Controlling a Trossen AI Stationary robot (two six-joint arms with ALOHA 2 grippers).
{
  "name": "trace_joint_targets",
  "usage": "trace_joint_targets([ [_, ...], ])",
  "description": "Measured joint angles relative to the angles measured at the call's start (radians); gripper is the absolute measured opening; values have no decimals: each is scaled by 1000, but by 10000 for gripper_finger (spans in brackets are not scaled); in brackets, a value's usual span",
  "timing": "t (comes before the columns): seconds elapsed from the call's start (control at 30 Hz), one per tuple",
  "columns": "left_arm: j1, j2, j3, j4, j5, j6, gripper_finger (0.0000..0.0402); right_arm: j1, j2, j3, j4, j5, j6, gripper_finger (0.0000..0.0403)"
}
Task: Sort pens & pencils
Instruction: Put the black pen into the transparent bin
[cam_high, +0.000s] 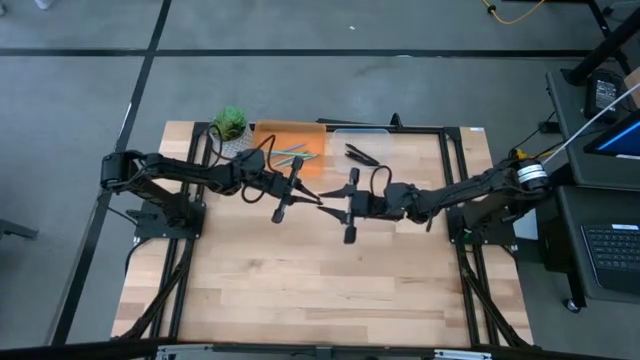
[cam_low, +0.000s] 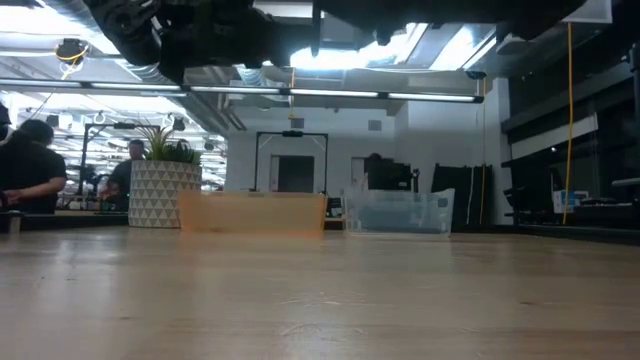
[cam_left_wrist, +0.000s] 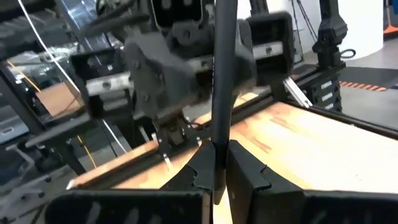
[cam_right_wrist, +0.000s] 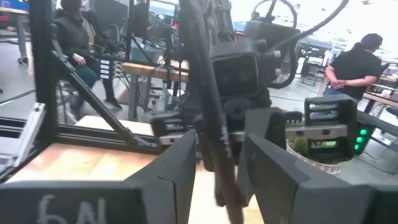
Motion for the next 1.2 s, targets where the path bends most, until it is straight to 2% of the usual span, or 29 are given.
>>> trace_joint_targets([
  [0.17,0,8,0,-3,2,-10,12,-17,73,78,-32,1,-51,139],
  [0.3,0,7,1,-8,2,-10,12,-16,79,115,-76,9,-81,139],
  [0.73,12,7,1,-11,36,-10,12,-16,71,116,-143,37,-65,135],
  [0.87,12,7,1,-24,36,-10,12,-16,63,116,-170,36,-77,113],
  [1.1,13,6,1,-32,28,-13,12,-14,32,115,-200,34,-78,49],
  [1.2,13,6,1,-32,28,-14,12,-14,28,115,-211,33,-77,38],
])
